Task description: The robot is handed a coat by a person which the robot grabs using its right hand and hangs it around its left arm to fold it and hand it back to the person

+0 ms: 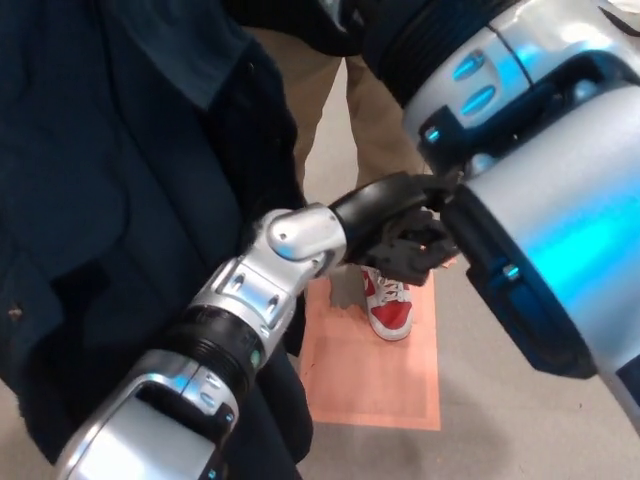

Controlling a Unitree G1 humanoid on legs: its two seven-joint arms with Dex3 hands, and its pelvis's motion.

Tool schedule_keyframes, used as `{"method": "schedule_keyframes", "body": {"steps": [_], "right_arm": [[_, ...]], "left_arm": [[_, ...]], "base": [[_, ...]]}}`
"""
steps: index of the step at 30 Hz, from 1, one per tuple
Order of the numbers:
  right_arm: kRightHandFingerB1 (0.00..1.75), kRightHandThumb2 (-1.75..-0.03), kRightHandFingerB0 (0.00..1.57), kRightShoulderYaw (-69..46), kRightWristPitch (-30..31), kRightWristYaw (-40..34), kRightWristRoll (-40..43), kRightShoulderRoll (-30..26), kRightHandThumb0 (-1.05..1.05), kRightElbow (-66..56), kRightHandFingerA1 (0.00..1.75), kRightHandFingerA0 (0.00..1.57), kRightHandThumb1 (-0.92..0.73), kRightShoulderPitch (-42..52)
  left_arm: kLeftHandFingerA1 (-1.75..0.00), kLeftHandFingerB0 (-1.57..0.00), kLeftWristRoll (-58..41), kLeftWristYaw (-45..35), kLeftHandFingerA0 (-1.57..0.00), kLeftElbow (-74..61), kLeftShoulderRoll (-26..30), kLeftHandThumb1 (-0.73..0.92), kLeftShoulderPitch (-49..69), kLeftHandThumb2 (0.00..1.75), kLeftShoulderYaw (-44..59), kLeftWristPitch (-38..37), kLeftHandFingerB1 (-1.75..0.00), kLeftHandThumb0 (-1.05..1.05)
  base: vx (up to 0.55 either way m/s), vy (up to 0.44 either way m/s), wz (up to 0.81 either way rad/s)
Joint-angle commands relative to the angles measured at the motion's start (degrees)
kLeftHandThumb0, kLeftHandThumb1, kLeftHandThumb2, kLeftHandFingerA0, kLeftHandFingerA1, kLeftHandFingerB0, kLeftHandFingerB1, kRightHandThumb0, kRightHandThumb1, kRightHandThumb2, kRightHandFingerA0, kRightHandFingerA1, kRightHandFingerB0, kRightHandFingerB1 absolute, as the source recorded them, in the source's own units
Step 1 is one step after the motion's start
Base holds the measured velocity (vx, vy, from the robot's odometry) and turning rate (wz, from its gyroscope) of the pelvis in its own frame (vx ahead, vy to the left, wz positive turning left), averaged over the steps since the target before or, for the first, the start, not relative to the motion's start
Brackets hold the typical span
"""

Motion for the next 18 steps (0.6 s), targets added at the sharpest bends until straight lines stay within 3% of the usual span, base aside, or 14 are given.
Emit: {"method": "schedule_keyframes", "body": {"steps": [1,3,4,5,6,7,8,9,10,14,15,16,17,18], "right_arm": [[0.71,-0.68,1.21,-5.89,5.22,-6.05,7.93,3.25,-0.40,-10.04,0.61,1.24,-0.86,-8.41],[0.74,-0.69,1.22,-5.66,5.75,-8.06,6.57,3.60,-0.39,-11.51,0.62,1.25,-0.89,-8.43],[0.79,-0.69,1.22,-6.14,7.12,-7.44,7.23,3.84,-0.39,-13.61,0.65,1.28,-0.90,-8.14],[0.81,-0.67,1.17,-6.68,8.44,-6.92,8.11,4.12,-0.38,-15.52,0.73,1.28,-0.90,-7.70],[0.81,-0.67,1.17,-7.09,9.49,-6.58,8.86,4.36,-0.38,-16.98,0.73,1.28,-0.90,-7.26],[0.81,-0.69,1.15,-7.07,10.65,-5.98,9.29,4.54,-0.38,-19.20,0.72,1.32,-0.89,-6.34],[0.81,-0.69,1.15,-6.98,11.24,-5.71,9.41,4.62,-0.38,-20.27,0.72,1.32,-0.89,-5.89],[0.81,-0.67,1.15,-6.34,11.86,-4.82,9.35,4.45,-0.38,-23.86,0.80,1.29,-0.92,-4.04],[0.81,-0.67,1.14,-6.13,13.01,-4.80,9.46,4.58,-0.39,-26.01,0.80,1.30,-0.92,-3.05],[0.80,-0.69,1.13,-5.60,16.91,-4.38,10.66,5.11,-0.39,-32.75,0.77,1.30,-0.90,0.15],[0.76,-0.69,1.15,-5.10,19.04,-4.51,10.77,5.66,-0.40,-37.19,0.72,1.32,-0.90,2.18],[0.78,-0.69,1.14,-5.13,19.41,-3.66,11.98,5.79,-0.39,-39.57,0.69,1.31,-0.90,3.51],[0.80,-0.67,1.16,-4.85,19.30,-2.81,12.68,5.53,-0.38,-41.27,0.71,1.29,-0.92,4.64],[0.80,-0.67,1.16,-4.37,19.04,-2.08,12.97,5.09,-0.38,-42.58,0.71,1.29,-0.92,5.62]], "left_arm": [[-0.28,-0.23,-1.59,2.59,-0.17,6.93,3.48,0.92,-5.08,0.72,6.38,-0.47,-0.29,-0.69],[-0.28,-0.26,-1.45,2.71,-0.18,8.22,4.14,0.92,-6.27,0.71,7.69,-0.44,-0.30,-0.68],[-0.40,-0.19,-2.27,3.91,-0.08,9.70,4.32,0.72,-6.87,1.01,9.74,0.17,-0.44,-0.77],[-0.51,0.00,-2.21,4.53,-0.01,10.54,4.81,0.49,-7.34,1.09,10.62,0.27,-0.47,-0.36],[-0.51,0.00,-1.63,4.64,-0.01,10.97,5.32,0.49,-7.70,1.09,10.81,0.01,-0.47,-0.36],[-0.36,-0.14,-1.25,4.93,-0.06,11.69,5.73,0.74,-8.21,1.05,11.43,0.00,-0.43,-0.82],[-0.36,-0.14,-1.08,5.04,-0.06,12.05,5.85,0.74,-8.45,1.05,11.75,-0.03,-0.43,-0.82],[-0.27,-0.24,-1.44,5.52,-0.17,12.89,6.80,0.91,-9.39,0.68,12.96,0.28,-0.29,-0.79],[-0.29,-0.28,-2.39,5.17,-0.23,13.02,7.07,0.89,-9.74,0.68,14.26,0.62,-0.31,-0.78],[-0.27,-0.24,0.16,9.19,-0.18,13.94,8.40,0.89,-10.78,0.68,14.25,-0.74,-0.29,-0.81],[-0.41,-0.19,1.30,10.38,-0.15,13.89,9.41,0.74,-11.23,1.00,13.71,-1.99,-0.41,-0.80],[-0.29,-0.30,0.09,9.10,-0.21,14.14,9.61,0.89,-11.56,0.68,14.74,-1.77,-0.30,-0.76],[-0.41,-0.21,-0.64,8.68,-0.13,14.29,9.73,0.71,-11.85,1.00,15.42,-1.41,-0.42,-0.79],[-0.41,-0.21,-0.82,8.93,-0.13,14.35,9.84,0.71,-12.09,1.00,15.80,-1.10,-0.42,-0.79]], "base": [[0.00,0.000,0.00],[0.00,0.000,0.00],[0.00,0.000,0.00],[0.00,0.000,0.00],[0.00,0.000,0.00],[0.00,0.000,0.00],[0.00,0.000,0.00],[0.00,0.000,0.00],[0.00,0.000,0.00],[0.00,0.000,0.00],[0.00,0.000,0.00],[0.00,0.000,0.00],[0.00,0.000,0.00],[0.00,0.000,0.00]]}}
